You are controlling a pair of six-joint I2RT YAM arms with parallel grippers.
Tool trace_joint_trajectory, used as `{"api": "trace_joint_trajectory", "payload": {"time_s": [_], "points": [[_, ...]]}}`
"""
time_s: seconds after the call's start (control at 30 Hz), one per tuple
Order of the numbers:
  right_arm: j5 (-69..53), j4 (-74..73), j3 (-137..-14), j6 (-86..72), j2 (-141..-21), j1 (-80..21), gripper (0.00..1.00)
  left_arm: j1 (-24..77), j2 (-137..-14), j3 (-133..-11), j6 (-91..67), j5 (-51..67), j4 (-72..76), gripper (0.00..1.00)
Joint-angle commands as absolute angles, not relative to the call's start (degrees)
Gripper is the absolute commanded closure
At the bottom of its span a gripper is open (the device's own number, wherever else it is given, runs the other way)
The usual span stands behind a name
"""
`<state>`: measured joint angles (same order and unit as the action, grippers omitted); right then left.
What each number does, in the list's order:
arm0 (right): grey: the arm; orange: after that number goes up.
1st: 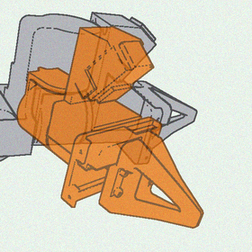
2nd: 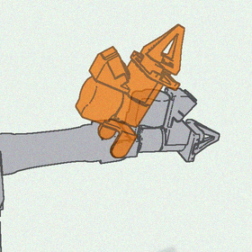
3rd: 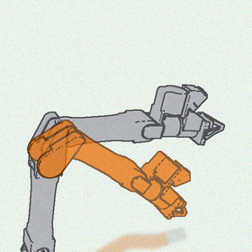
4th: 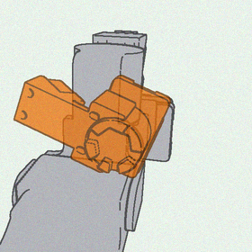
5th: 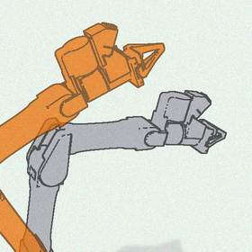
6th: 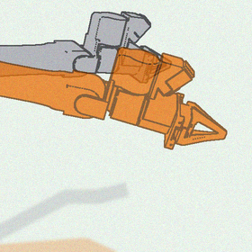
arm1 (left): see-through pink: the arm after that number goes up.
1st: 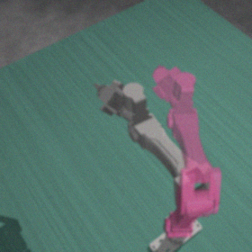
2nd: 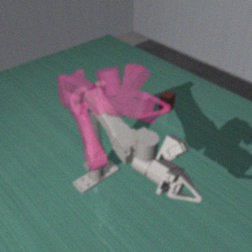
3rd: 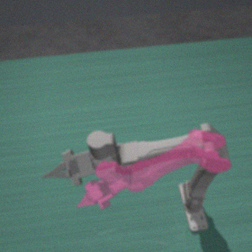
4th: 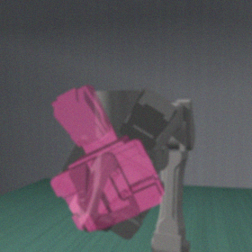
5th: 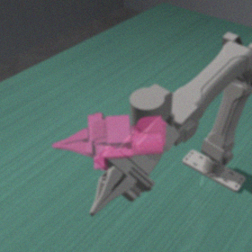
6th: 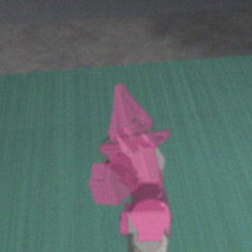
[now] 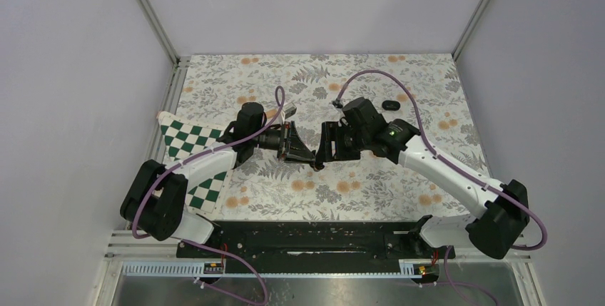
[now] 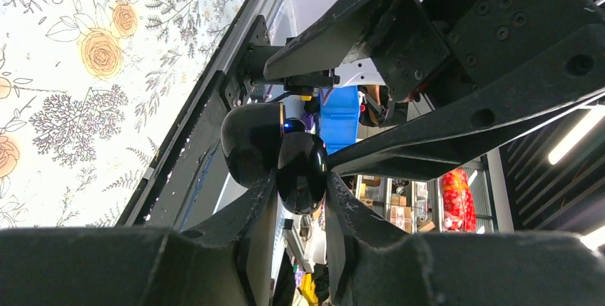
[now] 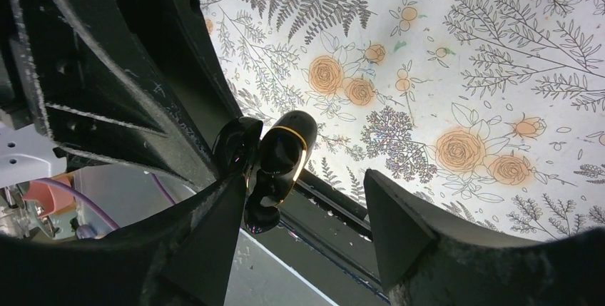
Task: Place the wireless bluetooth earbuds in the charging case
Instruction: Insert the left earbud into the left side groove of the charging case.
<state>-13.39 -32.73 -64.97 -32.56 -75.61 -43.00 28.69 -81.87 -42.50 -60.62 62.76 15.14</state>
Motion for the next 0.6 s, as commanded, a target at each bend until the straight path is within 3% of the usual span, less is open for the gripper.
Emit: {"api": "trace_joint_trajectory", "payload": {"time_s": [0.0,0.2,0.33,0.4,0.53,0.57], "points": [[-13.70,-29.91,-66.56,-32.39,-71.78,-43.03,0.28,28.83,-82.34,-43.68,-59.61,63.17,16.64,1.00],[-15.17,-29.74,-67.12,-32.13,-70.10,-43.00,0.18,28.74,-82.96,-43.77,-59.50,62.93,16.61,1.00],[-14.25,-29.10,-65.79,-32.67,-66.33,-43.01,0.20,28.74,-83.16,-43.78,-59.99,62.86,16.95,1.00],[-13.40,-26.96,-63.12,-34.04,-62.93,-43.06,0.32,28.63,-83.13,-43.92,-60.35,62.86,17.11,1.00],[-12.69,-23.17,-56.91,-36.95,-57.10,-43.06,0.75,28.56,-82.95,-44.33,-60.96,62.91,17.44,1.00],[-12.55,-22.93,-55.42,-37.47,-56.30,-43.11,0.82,28.56,-82.99,-44.42,-61.06,62.85,17.48,1.00]]}}
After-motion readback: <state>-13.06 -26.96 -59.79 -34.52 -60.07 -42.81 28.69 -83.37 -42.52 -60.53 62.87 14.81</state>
